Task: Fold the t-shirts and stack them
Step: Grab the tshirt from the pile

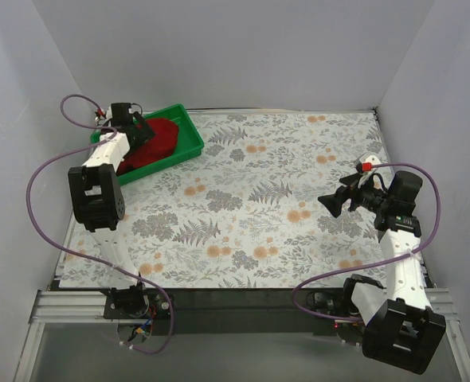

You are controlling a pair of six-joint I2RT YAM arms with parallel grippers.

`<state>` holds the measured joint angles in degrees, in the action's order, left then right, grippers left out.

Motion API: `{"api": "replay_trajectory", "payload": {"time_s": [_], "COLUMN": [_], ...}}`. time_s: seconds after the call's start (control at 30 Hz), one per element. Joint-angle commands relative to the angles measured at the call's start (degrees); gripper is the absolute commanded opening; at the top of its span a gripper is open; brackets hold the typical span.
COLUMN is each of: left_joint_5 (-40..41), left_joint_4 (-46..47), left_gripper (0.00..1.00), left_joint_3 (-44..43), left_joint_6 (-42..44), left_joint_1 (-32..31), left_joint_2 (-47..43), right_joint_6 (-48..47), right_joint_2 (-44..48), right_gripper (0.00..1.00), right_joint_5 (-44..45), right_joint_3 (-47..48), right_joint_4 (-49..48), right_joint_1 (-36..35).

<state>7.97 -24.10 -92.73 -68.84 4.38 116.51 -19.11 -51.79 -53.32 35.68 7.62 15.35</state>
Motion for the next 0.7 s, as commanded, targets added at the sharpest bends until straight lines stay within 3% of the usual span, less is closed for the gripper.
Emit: {"api": "replay_trajectory", "payload": {"time_s": [0.0,0.07,0.17,0.3,0.33,0.4,0.67], "left_joint_5": [4.86,5.56,6.09,5.31,5.04,5.39,3.21], "left_joint_4": [-1.48,-1.3,-0.69,-0.51,-0.43,1.06,10.55], "left_gripper": [0.82,0.81,0.71,0.41,0.23,0.01,0.0], "left_joint_3": [-3.86,-5.61,-7.02,-8.26,-8.17,-7.73,-5.01], "left_joint_6": [1.24,1.86,3.09,4.32,5.02,6.08,12.5], "left_joint_1": [-0.07,-0.43,-0.86,-1.22,-1.31,-2.18,-7.98], "left_joint_2": [2.39,3.63,5.92,7.42,7.24,4.97,-11.19], "right_joint_6": [-0.75,-0.84,-1.01,-1.19,-1.19,-1.36,-1.45], "right_joint_2": [-0.33,-0.33,-0.5,-0.5,-0.42,-0.42,-0.15], "right_gripper": [0.98,0.98,0.98,0.98,0.98,0.98,0.98], "right_joint_5": [-0.91,-0.82,-0.82,-0.56,-0.56,-0.64,-0.82], "right_joint_3": [1.15,1.14,1.14,1.23,1.32,1.32,1.32], "right_joint_4": [0.73,0.82,0.82,1.0,1.17,1.26,1.44], "right_joint_1": [-0.06,-0.06,-0.06,-0.06,-0.06,-0.06,-0.06]}}
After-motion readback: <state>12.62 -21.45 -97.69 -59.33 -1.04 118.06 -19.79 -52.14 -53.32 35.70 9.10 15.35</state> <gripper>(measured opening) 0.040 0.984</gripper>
